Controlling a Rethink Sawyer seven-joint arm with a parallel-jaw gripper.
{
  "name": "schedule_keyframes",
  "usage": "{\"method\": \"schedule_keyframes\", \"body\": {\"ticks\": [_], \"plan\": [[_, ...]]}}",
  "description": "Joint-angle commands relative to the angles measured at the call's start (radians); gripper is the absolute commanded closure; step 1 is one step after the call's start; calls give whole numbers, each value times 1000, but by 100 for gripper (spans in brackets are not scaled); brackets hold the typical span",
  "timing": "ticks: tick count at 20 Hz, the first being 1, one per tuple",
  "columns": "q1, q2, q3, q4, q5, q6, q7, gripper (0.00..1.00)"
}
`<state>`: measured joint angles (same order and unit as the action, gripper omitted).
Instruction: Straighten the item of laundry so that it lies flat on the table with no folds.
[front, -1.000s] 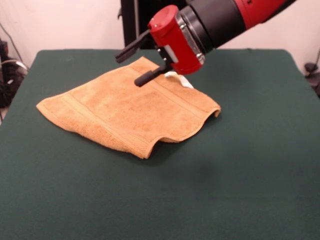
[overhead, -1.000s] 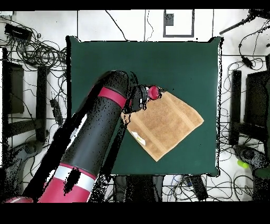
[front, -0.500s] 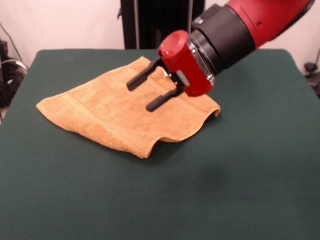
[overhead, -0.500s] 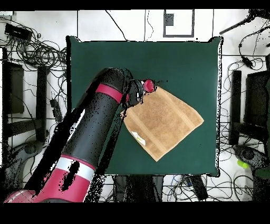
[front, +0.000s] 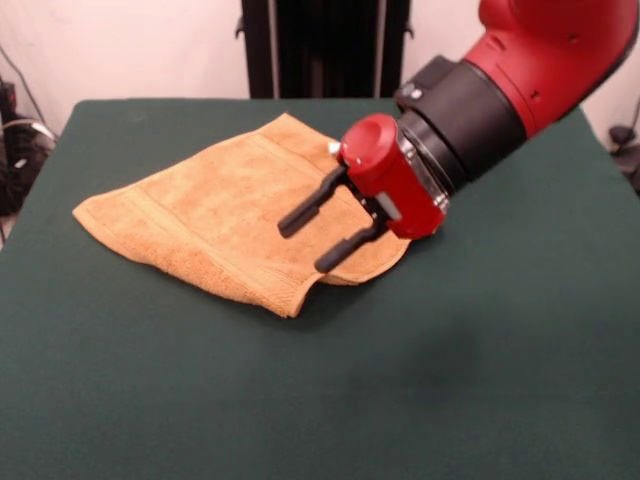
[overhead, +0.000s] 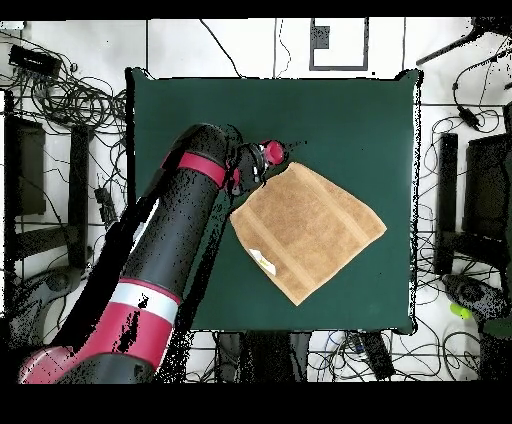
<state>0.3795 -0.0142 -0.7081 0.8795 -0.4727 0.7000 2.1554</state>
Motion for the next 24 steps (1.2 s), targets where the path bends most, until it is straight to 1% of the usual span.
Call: {"method": "schedule_keyframes", "body": {"ticks": [1,4,6,10,17,22,24], "plan": [[-6,55,98,-46,69,-40,245,0],[-1,46,102,-51,82,-9,219,0],[0,43,102,-52,92,-3,232,0],[-3,63,94,-48,92,-29,259,0],[-8,91,79,-30,119,-105,380,0],[-11,130,62,-36,110,-126,402,0],[-16,135,64,-32,104,-124,388,0]]}}
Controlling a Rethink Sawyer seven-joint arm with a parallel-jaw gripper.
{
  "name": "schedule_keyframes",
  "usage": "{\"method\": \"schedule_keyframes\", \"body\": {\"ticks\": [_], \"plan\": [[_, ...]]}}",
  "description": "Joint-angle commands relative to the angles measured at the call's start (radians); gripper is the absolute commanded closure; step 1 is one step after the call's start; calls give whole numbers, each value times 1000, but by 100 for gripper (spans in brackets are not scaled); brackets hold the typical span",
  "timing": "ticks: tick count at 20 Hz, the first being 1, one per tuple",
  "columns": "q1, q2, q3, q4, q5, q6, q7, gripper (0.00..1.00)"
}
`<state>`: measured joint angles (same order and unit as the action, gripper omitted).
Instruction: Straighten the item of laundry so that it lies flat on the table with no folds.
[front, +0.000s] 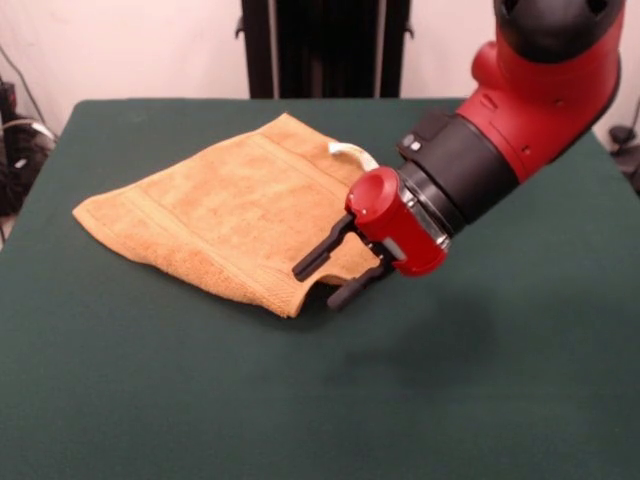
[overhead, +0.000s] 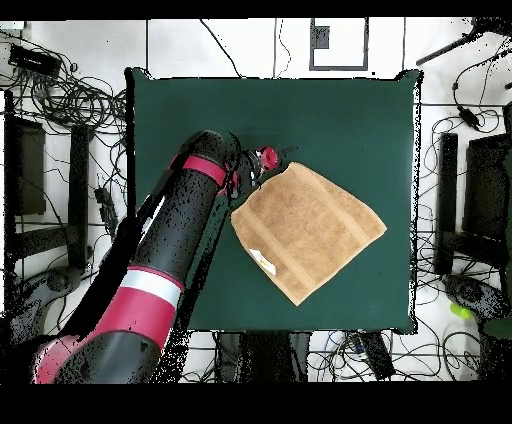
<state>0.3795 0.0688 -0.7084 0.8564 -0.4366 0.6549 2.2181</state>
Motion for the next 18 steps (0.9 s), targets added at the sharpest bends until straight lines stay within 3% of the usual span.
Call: {"method": "schedule_keyframes", "body": {"ticks": [1,12,18], "plan": [[-17,52,64,-6,70,-85,338,0],[-31,30,97,28,67,21,189,0],[-29,36,94,34,65,69,163,0]]}}
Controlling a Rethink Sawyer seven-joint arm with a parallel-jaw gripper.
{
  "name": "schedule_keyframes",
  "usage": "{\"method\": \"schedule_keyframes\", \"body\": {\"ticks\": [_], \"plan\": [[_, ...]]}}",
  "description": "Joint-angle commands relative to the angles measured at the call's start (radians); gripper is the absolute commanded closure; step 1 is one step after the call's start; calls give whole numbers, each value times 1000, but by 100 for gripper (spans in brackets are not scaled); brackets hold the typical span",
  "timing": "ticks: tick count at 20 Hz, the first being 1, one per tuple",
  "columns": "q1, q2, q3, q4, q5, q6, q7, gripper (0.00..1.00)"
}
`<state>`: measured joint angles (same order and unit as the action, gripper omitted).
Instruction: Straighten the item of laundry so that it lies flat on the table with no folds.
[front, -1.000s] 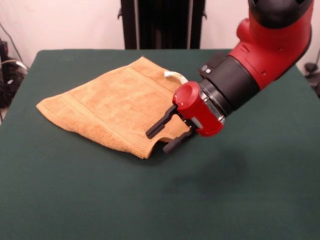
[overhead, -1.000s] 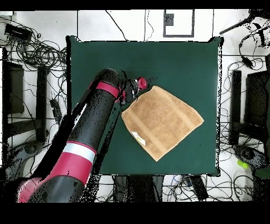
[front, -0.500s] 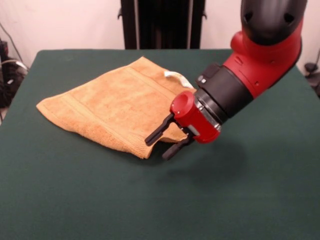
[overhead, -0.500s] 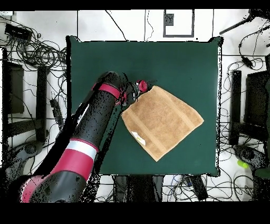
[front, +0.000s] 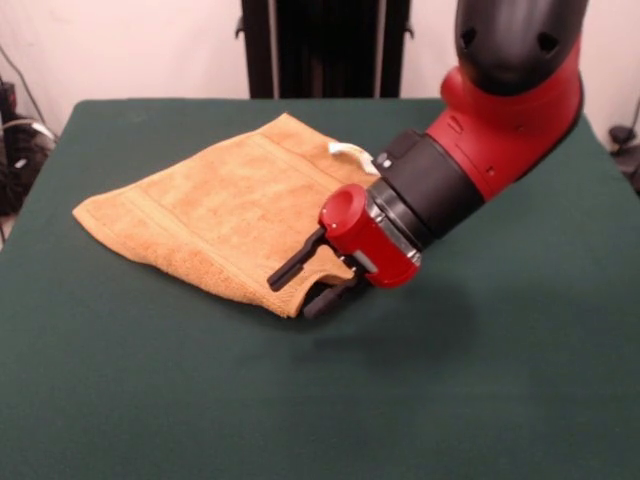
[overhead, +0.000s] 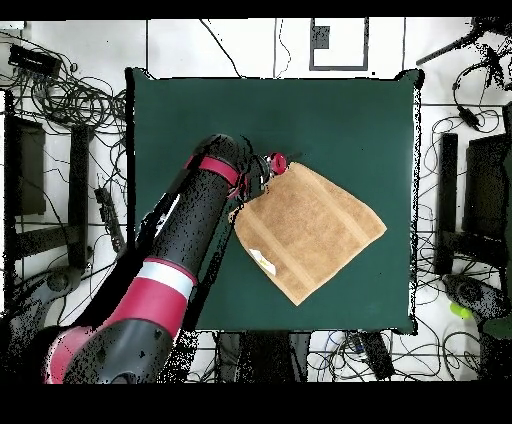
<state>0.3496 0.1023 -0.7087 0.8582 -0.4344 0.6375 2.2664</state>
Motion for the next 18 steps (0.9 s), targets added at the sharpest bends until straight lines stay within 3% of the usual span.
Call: {"method": "schedule_keyframes", "body": {"ticks": [1,7,18], "plan": [[0,3,96,37,68,88,127,0],[-25,-1,146,63,117,111,127,0],[-52,-41,226,121,194,17,126,0]]}}
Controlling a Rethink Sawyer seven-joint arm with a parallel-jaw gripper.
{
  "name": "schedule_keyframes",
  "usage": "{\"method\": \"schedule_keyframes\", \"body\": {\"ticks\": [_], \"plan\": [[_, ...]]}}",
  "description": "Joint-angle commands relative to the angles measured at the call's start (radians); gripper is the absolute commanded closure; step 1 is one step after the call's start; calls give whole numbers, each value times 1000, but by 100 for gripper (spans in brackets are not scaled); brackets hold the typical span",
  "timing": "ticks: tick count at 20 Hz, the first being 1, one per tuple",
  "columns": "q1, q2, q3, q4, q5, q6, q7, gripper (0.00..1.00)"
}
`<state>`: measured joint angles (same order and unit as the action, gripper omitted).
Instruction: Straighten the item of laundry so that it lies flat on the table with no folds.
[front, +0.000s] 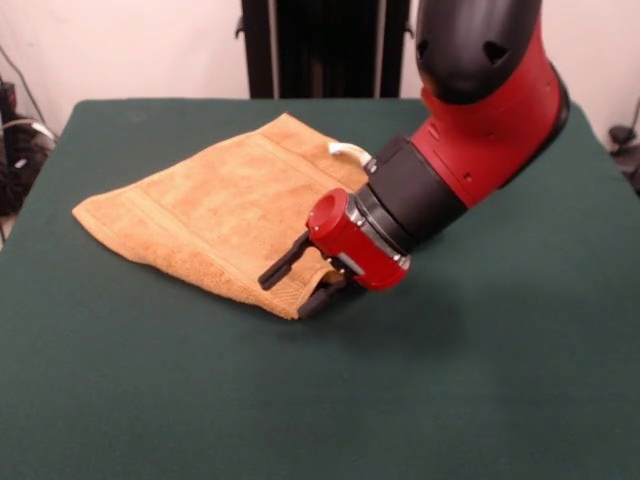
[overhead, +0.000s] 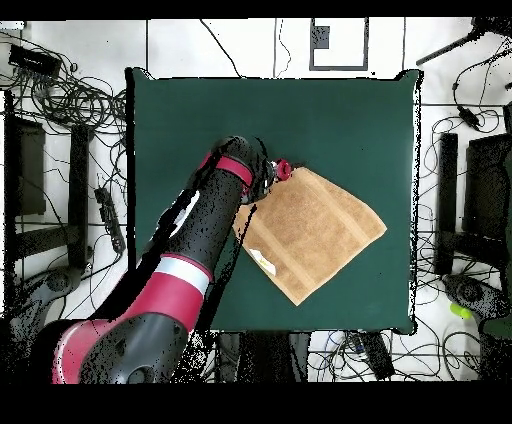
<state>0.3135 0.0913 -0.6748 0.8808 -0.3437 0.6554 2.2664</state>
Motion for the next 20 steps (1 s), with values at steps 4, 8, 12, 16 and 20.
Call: {"method": "schedule_keyframes", "body": {"ticks": [4,8,12,16,20], "plan": [[-22,-42,210,94,117,-32,117,0],[-17,-46,215,104,129,-33,137,0],[-14,-32,204,89,118,-3,122,0],[-5,-14,181,79,105,38,112,0],[2,12,154,71,82,64,99,0]]}}
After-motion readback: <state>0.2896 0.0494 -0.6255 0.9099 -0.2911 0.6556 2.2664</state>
